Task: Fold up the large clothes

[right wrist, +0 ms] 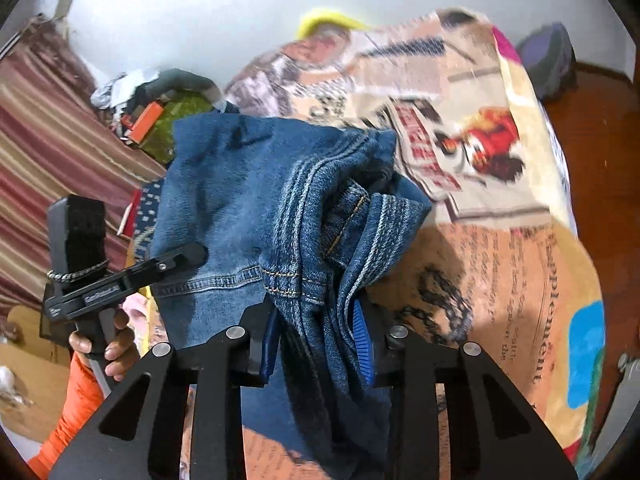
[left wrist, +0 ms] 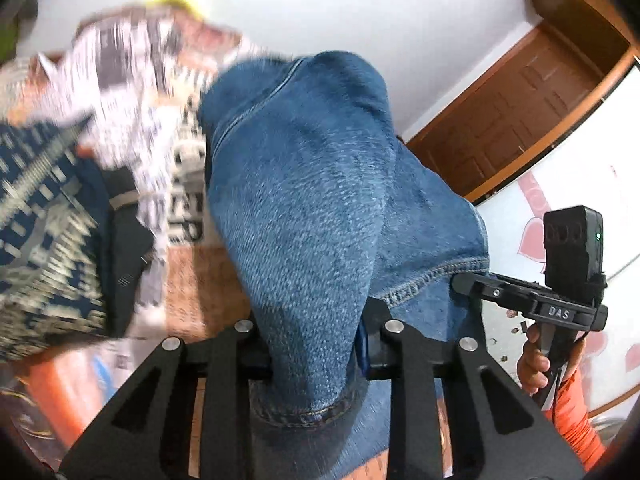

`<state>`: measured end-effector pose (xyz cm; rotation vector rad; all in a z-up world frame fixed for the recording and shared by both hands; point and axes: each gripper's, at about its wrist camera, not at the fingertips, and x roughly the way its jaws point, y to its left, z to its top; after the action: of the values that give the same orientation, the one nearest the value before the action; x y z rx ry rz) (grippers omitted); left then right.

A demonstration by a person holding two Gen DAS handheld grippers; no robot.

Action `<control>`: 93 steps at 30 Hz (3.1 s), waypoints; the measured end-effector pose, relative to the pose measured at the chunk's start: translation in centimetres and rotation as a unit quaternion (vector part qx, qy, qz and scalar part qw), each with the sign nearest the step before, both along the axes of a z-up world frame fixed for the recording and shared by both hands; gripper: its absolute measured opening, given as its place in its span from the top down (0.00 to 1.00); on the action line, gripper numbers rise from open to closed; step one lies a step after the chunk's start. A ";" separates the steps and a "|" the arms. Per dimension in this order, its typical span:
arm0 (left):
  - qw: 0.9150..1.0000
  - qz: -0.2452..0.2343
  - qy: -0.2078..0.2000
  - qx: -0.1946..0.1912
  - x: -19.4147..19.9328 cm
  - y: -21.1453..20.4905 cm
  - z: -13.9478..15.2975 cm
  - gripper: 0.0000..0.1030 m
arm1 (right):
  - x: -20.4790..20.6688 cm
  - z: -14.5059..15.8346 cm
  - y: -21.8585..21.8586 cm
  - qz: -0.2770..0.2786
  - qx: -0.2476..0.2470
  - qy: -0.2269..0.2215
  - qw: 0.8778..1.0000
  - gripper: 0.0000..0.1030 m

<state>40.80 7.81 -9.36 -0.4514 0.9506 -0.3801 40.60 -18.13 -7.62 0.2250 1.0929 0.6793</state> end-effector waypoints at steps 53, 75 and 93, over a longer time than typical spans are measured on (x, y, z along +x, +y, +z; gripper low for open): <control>0.967 0.188 0.020 0.173 -1.6 26.4 -1.6 0.43 | 3.8 -5.4 27.7 0.091 -0.116 -0.074 0.986 0.57; 0.938 0.232 0.023 0.258 -9.9 24.6 -2.7 0.27 | -5.4 -2.7 23.5 0.107 -0.110 -0.135 0.979 0.57; 0.897 0.276 -0.240 0.249 -24.0 13.7 14.4 0.28 | -16.6 10.9 17.0 0.047 0.022 -0.338 0.940 0.57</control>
<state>16.85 21.46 5.02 -0.1251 0.3774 0.2688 24.02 -1.14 3.31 -0.0314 0.4289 0.7872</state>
